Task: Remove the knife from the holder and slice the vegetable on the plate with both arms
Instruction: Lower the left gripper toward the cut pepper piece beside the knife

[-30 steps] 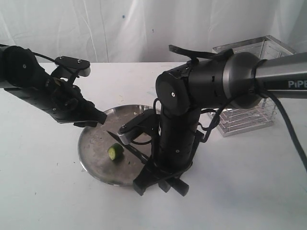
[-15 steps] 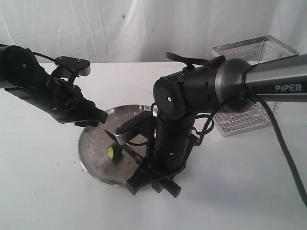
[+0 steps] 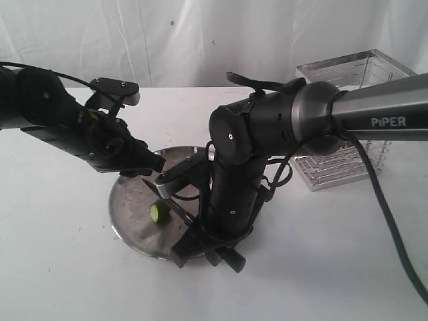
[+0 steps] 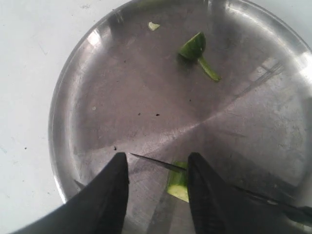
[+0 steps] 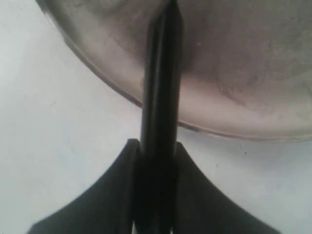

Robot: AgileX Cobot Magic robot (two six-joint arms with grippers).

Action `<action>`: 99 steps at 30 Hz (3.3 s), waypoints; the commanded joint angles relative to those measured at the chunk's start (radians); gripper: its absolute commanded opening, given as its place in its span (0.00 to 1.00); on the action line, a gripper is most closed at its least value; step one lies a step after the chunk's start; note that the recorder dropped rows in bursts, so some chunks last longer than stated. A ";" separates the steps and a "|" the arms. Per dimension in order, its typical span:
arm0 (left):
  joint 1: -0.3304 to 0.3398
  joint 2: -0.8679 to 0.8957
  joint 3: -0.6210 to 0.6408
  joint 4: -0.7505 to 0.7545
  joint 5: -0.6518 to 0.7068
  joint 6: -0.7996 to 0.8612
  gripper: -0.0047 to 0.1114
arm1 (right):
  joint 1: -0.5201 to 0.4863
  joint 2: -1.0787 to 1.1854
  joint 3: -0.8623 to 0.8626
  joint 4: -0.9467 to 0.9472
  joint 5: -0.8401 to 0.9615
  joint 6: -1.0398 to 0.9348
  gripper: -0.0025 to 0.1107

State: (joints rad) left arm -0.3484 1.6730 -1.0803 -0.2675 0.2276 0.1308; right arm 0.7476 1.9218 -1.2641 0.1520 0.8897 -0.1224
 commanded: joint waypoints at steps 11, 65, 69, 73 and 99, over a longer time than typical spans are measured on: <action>-0.004 -0.004 0.006 -0.013 -0.010 0.004 0.42 | 0.001 0.025 -0.020 0.009 0.003 -0.015 0.02; -0.036 0.062 -0.027 -0.068 -0.027 0.004 0.08 | 0.001 0.025 -0.020 0.005 0.000 -0.027 0.02; -0.036 0.062 -0.027 -0.068 -0.023 0.004 0.08 | 0.001 0.025 -0.020 0.005 -0.010 -0.027 0.02; -0.036 0.080 -0.027 -0.068 -0.018 0.004 0.08 | 0.001 0.025 -0.020 0.005 -0.012 -0.024 0.02; -0.033 0.079 -0.027 -0.068 0.037 0.070 0.08 | 0.001 0.025 -0.020 0.000 -0.022 -0.024 0.02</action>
State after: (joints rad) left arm -0.3726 1.7632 -1.1083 -0.3008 0.2132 0.1985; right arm 0.7476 1.9511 -1.2815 0.1551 0.8987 -0.1500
